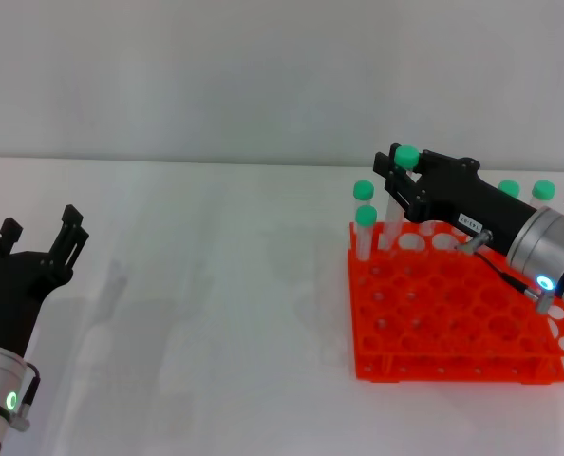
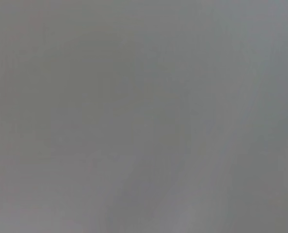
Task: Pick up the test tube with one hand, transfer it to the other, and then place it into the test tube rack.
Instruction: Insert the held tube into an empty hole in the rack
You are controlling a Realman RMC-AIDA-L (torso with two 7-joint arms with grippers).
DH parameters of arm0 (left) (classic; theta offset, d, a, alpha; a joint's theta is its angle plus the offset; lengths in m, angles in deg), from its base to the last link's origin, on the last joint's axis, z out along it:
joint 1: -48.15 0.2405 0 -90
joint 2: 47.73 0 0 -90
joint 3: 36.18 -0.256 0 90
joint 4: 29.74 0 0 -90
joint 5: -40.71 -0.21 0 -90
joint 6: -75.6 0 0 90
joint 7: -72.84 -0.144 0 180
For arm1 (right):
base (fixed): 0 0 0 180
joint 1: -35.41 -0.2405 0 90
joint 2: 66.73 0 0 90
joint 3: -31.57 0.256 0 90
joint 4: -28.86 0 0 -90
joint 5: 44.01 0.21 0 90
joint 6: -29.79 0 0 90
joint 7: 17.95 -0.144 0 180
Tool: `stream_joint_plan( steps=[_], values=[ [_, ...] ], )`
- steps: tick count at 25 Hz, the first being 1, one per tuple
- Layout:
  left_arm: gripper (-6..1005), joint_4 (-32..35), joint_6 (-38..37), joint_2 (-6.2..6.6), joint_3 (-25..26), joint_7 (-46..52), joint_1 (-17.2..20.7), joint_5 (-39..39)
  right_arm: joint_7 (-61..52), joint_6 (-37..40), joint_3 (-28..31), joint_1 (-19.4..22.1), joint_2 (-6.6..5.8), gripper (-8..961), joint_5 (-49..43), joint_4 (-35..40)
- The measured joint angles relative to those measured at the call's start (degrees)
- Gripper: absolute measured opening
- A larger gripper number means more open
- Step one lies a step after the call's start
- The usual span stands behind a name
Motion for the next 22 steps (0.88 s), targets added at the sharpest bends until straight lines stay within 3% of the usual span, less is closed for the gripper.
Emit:
stream_joint_plan(
  steps=[6,15,22],
  values=[
    [880,0.0,0.3,0.00,0.0,0.0,-0.2,0.0,0.8,-3.0,-1.0,0.2,-0.01,304,1.5,-0.3],
    [879,-0.1,0.3,0.00,0.0,0.0,-0.3,0.0,6.3,-4.9,-8.5,-0.3,0.00,314,13.1,-1.2],
    [879,-0.1,0.3,0.00,0.0,0.0,-0.3,-0.1,8.3,-6.0,-10.6,-0.4,0.00,322,16.5,-1.3]
  ],
)
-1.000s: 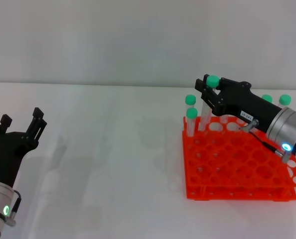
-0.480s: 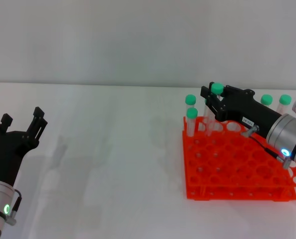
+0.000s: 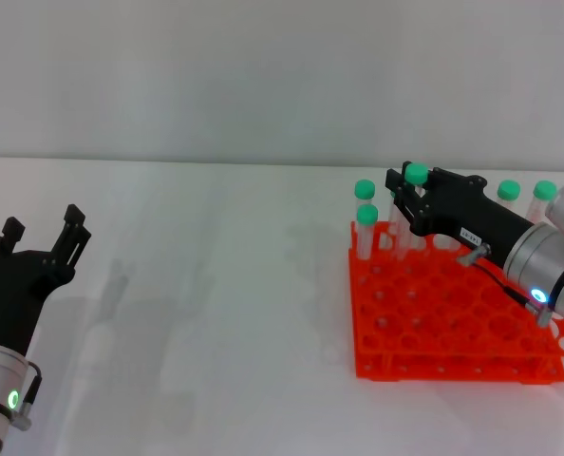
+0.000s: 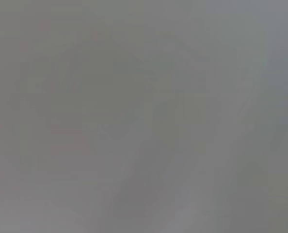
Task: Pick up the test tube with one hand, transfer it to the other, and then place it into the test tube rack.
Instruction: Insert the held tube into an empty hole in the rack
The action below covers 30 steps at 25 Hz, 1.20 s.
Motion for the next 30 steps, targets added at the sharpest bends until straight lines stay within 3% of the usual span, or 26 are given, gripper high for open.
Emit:
stream_joint_plan(
  steps=[30],
  values=[
    [880,0.5,-1.2,0.09,-0.2,0.7,0.1,-0.3,-0.4,-2.3,-2.7,2.7,-0.31,358,-0.5,2.5]
  ],
)
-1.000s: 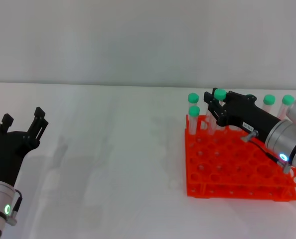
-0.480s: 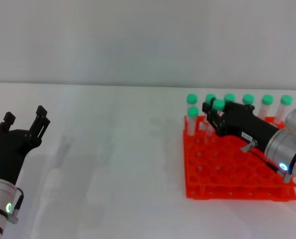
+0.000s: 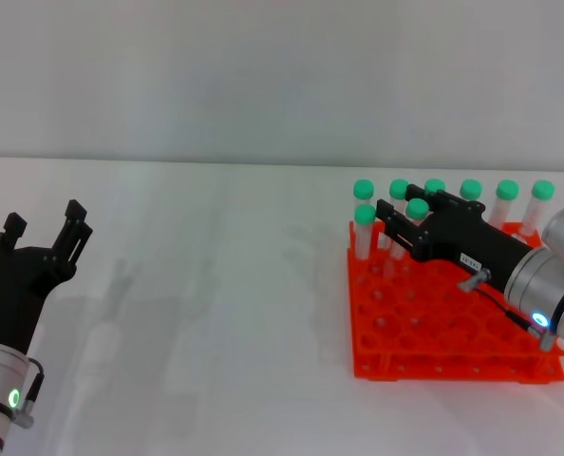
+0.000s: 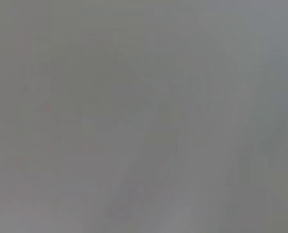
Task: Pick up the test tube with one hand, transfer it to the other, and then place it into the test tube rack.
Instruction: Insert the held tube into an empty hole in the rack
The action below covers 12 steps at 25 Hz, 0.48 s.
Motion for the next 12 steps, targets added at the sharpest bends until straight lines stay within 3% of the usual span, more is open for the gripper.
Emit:
stream_joint_plan(
  steps=[5,11,12],
  values=[
    [880,0.1,-0.1,0.00,0.0,0.0,0.0,0.0,0.2,1.8,0.4,1.1,-0.16,477,0.0,0.3],
    [880,0.2,-0.2,0.00,0.2,0.0,0.0,0.1,-0.2,9.8,1.9,4.1,-0.56,619,0.1,0.5],
    [880,0.2,-0.2,0.00,0.2,0.0,0.0,0.1,-0.2,10.9,2.5,4.8,-0.57,730,0.1,0.6]
  ],
)
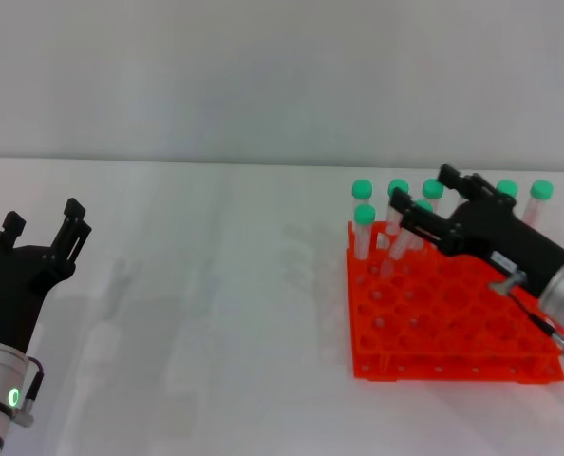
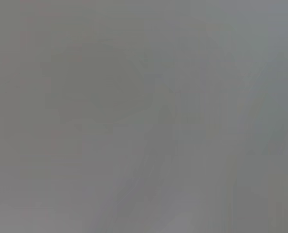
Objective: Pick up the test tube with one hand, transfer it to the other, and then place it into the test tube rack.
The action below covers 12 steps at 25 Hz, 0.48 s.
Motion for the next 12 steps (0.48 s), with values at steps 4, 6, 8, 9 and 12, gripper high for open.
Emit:
stream_joint_plan(
  steps=[4,6,8,9,12],
  values=[
    [880,-0.3,0.0,0.00,0.0,0.0,0.0,0.2,0.0,4.2,2.8,2.6,-0.22,850,-0.1,0.0],
    [880,-0.4,0.0,0.00,0.0,0.0,0.0,0.3,0.7,6.3,4.5,3.7,-0.30,858,-0.1,-0.1],
    [880,-0.5,0.0,0.05,0.1,0.0,0.0,0.3,2.5,8.4,7.1,5.0,-0.29,861,-0.1,-0.5],
    [880,-0.5,0.0,0.08,0.1,0.0,-0.1,0.3,3.9,9.4,8.8,5.8,-0.23,861,-0.1,-0.7],
    [880,-0.6,0.4,0.12,1.5,0.0,-0.3,0.4,10.2,10.6,15.0,8.3,-0.01,861,0.1,-1.1]
  ],
)
